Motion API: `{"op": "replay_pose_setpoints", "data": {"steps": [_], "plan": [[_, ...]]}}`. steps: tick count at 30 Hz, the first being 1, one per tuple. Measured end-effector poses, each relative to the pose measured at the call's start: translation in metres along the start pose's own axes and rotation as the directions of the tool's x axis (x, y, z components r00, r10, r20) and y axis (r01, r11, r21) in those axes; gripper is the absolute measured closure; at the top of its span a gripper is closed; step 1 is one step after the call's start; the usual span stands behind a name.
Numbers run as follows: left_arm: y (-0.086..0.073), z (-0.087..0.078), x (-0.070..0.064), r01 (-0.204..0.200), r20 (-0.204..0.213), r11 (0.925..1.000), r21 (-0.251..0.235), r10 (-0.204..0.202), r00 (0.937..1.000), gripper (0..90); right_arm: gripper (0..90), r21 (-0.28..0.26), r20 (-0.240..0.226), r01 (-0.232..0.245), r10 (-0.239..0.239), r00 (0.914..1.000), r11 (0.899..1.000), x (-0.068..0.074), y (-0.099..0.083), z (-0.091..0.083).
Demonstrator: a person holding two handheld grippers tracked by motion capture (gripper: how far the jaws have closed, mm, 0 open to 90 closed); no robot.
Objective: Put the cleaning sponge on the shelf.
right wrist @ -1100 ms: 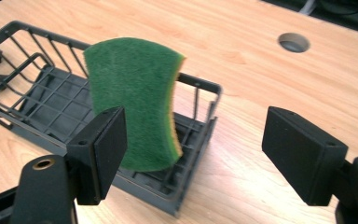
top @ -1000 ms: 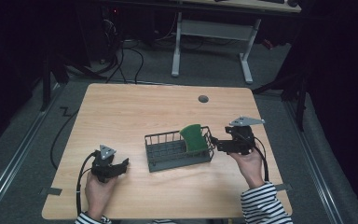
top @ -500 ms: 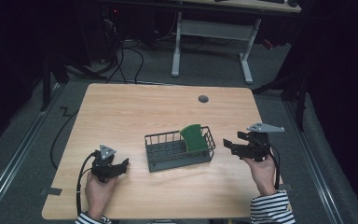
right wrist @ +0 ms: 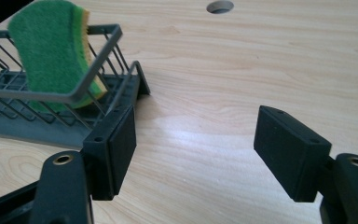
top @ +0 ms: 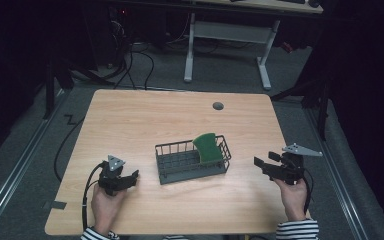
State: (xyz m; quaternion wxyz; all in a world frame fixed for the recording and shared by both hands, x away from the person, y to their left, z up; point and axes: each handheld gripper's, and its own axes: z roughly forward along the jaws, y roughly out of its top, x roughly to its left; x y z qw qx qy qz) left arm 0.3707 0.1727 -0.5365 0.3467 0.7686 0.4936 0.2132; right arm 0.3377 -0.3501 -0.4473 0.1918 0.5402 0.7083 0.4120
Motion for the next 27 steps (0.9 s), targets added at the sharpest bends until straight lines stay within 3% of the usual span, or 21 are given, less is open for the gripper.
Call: {"op": "replay_pose_setpoints", "data": {"steps": [9,17,23,27], "plan": [[0.000,0.000,0.000,0.000,0.000,1.0000,0.000,0.000,1.0000,28.8,31.0,0.005,0.005,-0.035,0.035,0.9994,0.999,-0.009,-0.021,0.008],[0.000,0.000,0.000,0.000,0.000,1.0000,0.000,0.000,1.0000,28.9,31.2,0.066,0.063,-0.045,0.041,0.9972,0.997,-0.011,-0.049,0.028],[0.000,0.000,0.000,0.001,-0.002,1.0000,0.001,-0.001,1.0000,28.8,30.8,0.124,0.147,0.027,-0.045,0.9882,0.992,-0.004,-0.065,0.048],[0.000,0.000,0.000,0.001,-0.003,1.0000,0.001,-0.001,1.0000,28.9,30.7,0.115,0.179,0.058,-0.078,0.9808,0.992,0.000,-0.068,0.050]]}}
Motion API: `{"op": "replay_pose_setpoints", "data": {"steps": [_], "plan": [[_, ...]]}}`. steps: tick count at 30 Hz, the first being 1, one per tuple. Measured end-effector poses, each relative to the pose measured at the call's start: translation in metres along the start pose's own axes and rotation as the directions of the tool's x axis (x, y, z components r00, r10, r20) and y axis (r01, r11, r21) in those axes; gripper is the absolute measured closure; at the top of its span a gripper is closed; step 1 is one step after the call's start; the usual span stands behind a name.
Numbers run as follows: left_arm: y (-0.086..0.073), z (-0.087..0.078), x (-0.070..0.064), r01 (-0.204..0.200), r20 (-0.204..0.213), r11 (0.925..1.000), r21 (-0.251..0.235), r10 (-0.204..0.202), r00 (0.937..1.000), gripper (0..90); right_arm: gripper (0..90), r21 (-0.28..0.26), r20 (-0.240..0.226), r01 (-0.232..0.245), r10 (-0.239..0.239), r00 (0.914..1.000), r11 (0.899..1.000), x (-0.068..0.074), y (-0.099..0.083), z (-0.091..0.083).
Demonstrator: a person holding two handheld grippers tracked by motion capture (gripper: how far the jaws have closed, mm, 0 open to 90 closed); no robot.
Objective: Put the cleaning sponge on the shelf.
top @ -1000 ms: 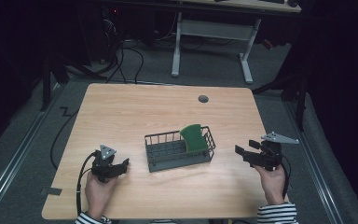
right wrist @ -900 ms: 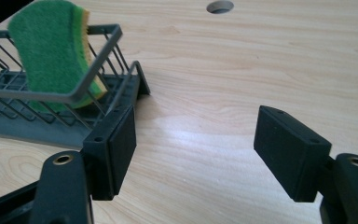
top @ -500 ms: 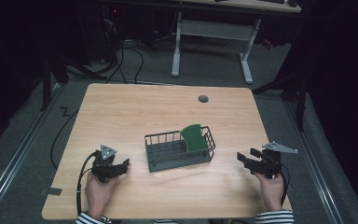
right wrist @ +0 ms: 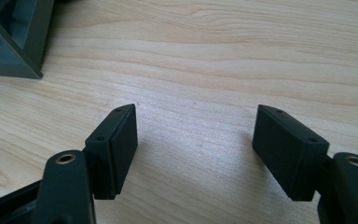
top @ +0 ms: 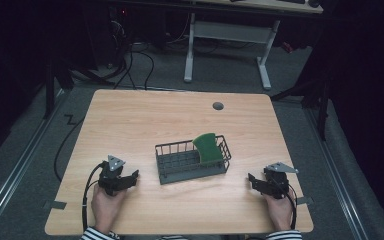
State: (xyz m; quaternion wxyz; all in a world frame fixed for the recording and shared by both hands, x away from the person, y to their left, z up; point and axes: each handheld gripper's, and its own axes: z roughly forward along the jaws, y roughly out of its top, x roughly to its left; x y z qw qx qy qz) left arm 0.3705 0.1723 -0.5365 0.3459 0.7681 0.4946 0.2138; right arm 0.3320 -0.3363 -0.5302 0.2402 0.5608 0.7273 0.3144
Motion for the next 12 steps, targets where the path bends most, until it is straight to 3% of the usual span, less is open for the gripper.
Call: {"op": "replay_pose_setpoints", "data": {"steps": [4,12], "plan": [[0.0000,0.0000,0.0000,0.000,0.000,1.0000,0.000,0.000,1.0000,28.9,29.1,0.007,0.007,0.030,-0.030,0.9995,1.000,0.0028,0.0000,0.0002],[-0.0003,-0.0005,0.0004,0.003,-0.003,1.0000,-0.001,-0.003,1.0000,30.6,27.0,0.009,0.016,0.016,-0.016,0.9997,1.000,0.0044,-0.0002,0.0004]]}}
